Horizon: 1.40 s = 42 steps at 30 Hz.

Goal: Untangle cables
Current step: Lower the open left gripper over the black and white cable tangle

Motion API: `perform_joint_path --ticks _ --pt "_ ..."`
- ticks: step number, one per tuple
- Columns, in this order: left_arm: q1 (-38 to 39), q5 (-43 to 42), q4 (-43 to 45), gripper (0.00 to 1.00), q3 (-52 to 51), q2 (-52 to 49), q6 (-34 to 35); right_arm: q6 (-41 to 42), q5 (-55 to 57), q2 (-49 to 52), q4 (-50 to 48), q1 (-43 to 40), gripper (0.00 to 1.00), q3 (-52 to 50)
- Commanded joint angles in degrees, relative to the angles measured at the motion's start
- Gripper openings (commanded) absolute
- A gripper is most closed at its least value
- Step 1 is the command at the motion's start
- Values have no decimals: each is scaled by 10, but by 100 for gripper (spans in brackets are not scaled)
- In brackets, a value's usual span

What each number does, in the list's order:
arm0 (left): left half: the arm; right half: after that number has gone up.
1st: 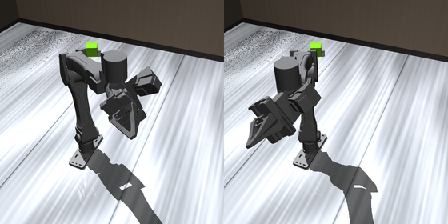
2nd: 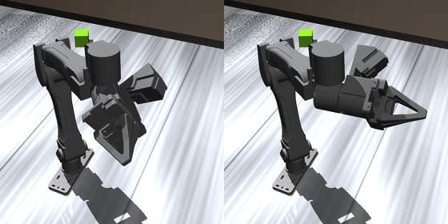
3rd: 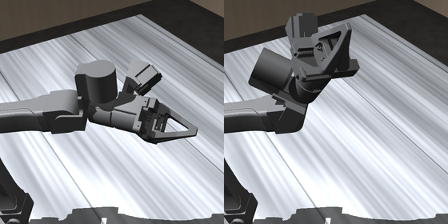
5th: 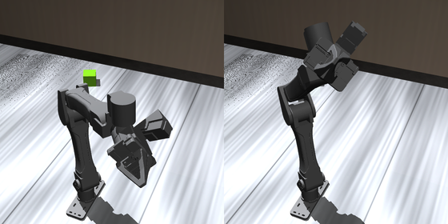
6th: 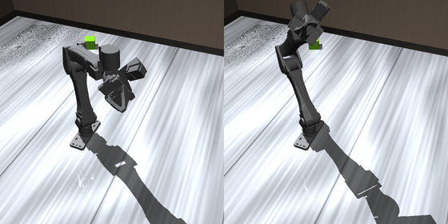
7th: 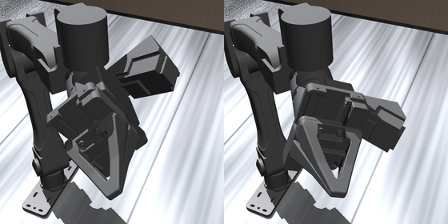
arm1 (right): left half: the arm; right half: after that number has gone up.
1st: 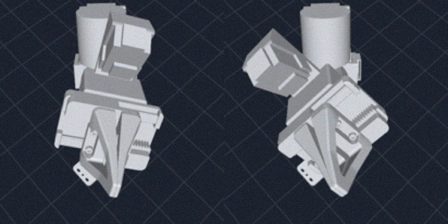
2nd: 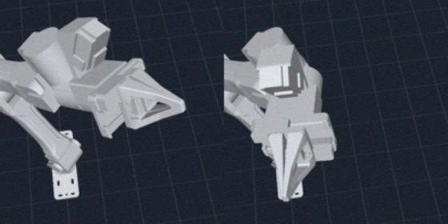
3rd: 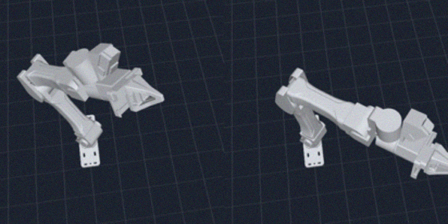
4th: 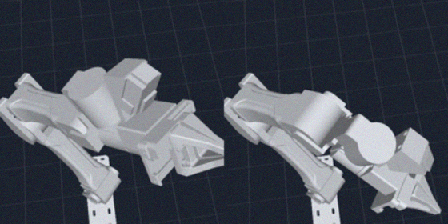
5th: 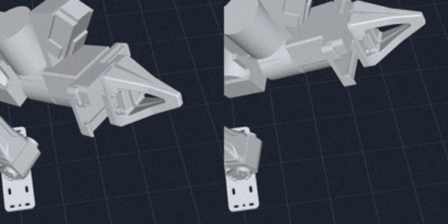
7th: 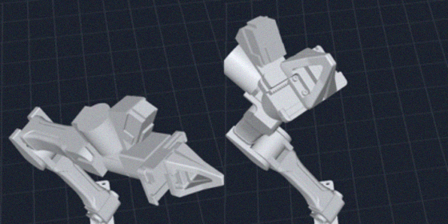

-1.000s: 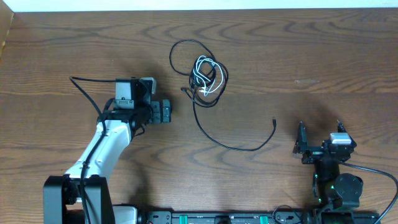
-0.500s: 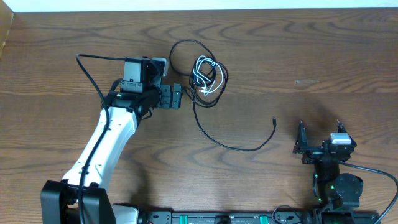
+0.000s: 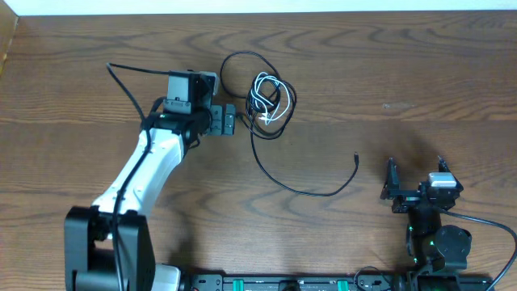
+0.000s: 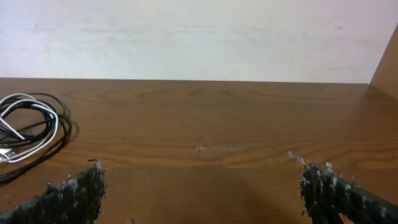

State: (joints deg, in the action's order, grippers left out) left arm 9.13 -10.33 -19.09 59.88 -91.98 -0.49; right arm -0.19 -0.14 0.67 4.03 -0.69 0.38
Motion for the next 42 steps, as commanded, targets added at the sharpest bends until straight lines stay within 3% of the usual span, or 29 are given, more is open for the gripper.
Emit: perform_joint_path --ticks 1,26,42 --pt "6 7 2 98 42 -22 -10 10 6 -4 2 -4 99 -1" --pt "6 7 4 98 65 -110 -10 10 6 -4 2 -4 99 -1" --pt "6 7 16 98 64 -110 -10 10 6 -4 2 -4 99 -1"
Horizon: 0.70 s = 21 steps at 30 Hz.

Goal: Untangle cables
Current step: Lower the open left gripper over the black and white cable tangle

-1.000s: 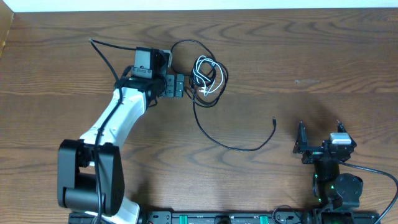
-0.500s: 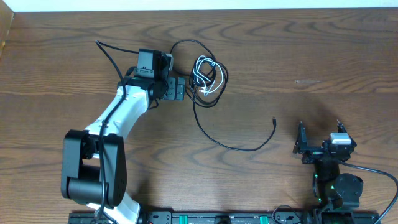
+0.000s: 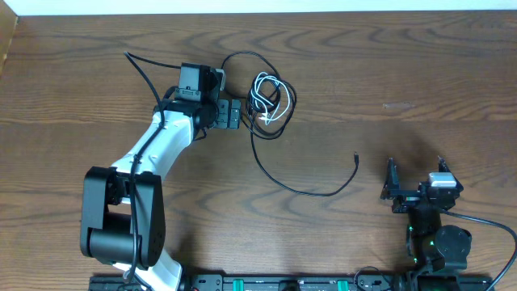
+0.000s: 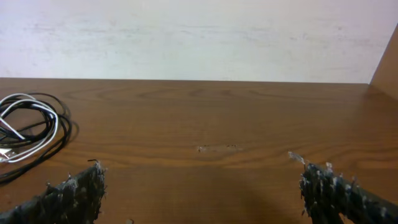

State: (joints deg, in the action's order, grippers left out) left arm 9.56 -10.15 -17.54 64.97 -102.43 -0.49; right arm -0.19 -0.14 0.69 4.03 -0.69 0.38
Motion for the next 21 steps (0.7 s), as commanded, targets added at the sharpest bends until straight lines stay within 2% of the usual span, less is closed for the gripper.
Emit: perform_joint_path --ticks 1,14,21 --pt "2 5 0 98 13 -6 -10 10 6 -4 2 -4 99 -1" --pt "5 -44 1 98 13 -6 -10 10 6 -4 2 -4 99 -1" --pt "48 -42 10 98 13 -6 -11 10 6 -4 2 -4 99 -1"
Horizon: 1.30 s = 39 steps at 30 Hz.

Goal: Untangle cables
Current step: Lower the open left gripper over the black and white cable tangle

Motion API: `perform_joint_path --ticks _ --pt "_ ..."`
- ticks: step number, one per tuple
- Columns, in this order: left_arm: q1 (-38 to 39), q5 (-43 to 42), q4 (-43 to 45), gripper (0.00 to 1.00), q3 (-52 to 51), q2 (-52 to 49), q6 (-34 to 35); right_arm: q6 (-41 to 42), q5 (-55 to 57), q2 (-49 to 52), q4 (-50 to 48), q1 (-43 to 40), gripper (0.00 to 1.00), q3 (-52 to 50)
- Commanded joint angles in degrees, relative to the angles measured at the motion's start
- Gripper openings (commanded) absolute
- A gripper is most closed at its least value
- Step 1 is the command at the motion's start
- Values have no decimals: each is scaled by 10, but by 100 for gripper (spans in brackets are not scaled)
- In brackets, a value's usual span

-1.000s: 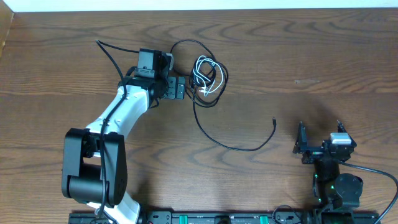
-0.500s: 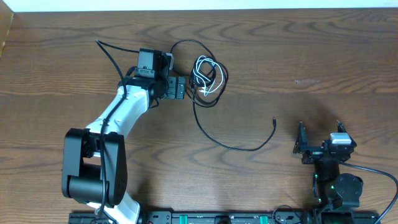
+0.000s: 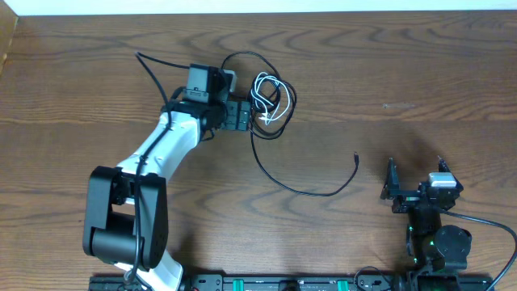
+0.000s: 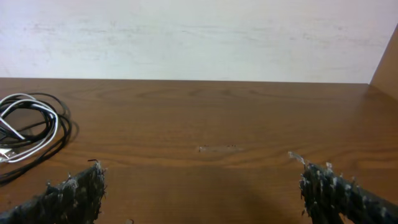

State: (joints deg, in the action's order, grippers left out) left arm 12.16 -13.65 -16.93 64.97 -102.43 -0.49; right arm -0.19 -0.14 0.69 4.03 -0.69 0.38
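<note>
A small white cable coil (image 3: pixel 267 99) lies tangled inside a black cable loop (image 3: pixel 242 58) at the back centre of the table. The black cable's long tail (image 3: pixel 300 191) curves toward the front and ends in a plug (image 3: pixel 356 157). My left gripper (image 3: pixel 242 114) sits just left of the bundle, its tips at the black cable; the overhead view does not show how its jaws stand. My right gripper (image 3: pixel 415 183) rests at the front right, open and empty, far from the cables. In the right wrist view the bundle (image 4: pixel 28 127) lies far left of the spread fingers (image 4: pixel 78 193).
The wooden table (image 3: pixel 388 73) carries nothing else. A light wall (image 4: pixel 199 37) stands behind its far edge. A wooden side panel (image 4: pixel 387 62) rises at the right. The left arm's white link (image 3: pixel 153 149) crosses the table's left half.
My left gripper has shifted slightly right, closer to the cable bundle. The cables and my right gripper have not moved.
My left gripper first stood left of the bundle with a small gap. Then the arm had swung farther back and right, bringing the gripper nearer. Now its tips reach the black cable's edge. The bundle's shape is unchanged throughout.
</note>
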Motion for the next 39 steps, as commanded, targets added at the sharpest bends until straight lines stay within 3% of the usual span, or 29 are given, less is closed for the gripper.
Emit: perform_joint_path --ticks 1,16,39 --pt "33 -6 5 98 13 -6 -24 10 6 -4 2 -4 99 -1" --pt "53 94 6 98 9 -6 -27 10 6 -4 2 -4 99 -1" --pt "52 133 8 98 8 -21 -27 10 6 -4 2 -4 99 -1"
